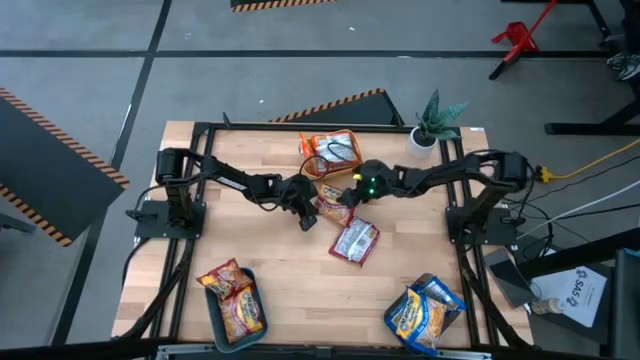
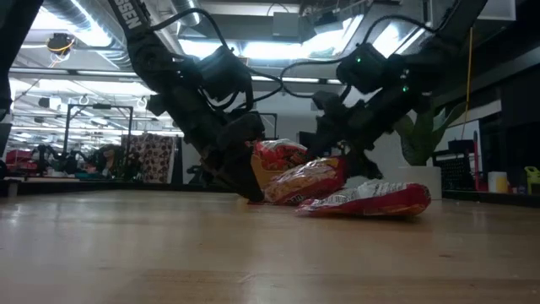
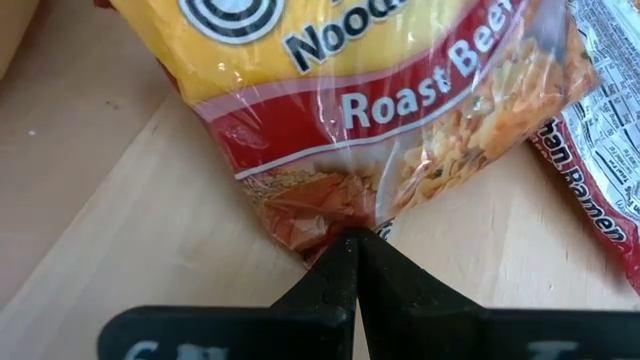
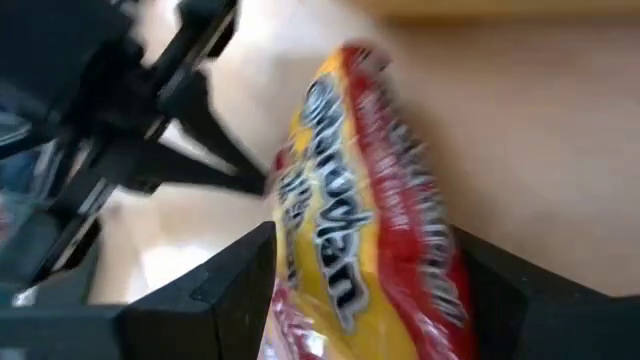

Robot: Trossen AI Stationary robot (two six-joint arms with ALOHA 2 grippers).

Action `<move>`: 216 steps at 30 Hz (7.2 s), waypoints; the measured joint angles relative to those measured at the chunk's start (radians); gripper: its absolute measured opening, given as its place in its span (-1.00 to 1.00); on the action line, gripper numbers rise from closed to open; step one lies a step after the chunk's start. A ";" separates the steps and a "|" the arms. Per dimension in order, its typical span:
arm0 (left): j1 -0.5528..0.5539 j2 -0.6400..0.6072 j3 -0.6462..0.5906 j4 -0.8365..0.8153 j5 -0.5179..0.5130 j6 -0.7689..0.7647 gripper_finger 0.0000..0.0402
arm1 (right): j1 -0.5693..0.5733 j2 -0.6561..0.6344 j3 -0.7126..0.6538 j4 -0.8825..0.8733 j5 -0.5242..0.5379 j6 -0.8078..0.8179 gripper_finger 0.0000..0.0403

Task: Sort Maruchan noodles
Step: Put the red noodle pack into the blue bin

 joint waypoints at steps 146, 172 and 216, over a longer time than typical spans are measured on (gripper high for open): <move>0.045 -1.398 0.000 -0.531 -0.237 -0.082 -1.00 | 0.691 0.927 1.652 -0.633 0.163 -0.165 -0.06; 0.045 -1.398 -0.001 -0.531 -0.240 -0.079 -1.00 | 0.689 0.853 1.673 -0.965 0.160 -0.427 -0.06; 0.045 -1.398 -0.001 -0.573 -0.206 -0.128 -1.00 | 0.720 0.884 1.653 -0.810 0.473 -0.256 -0.06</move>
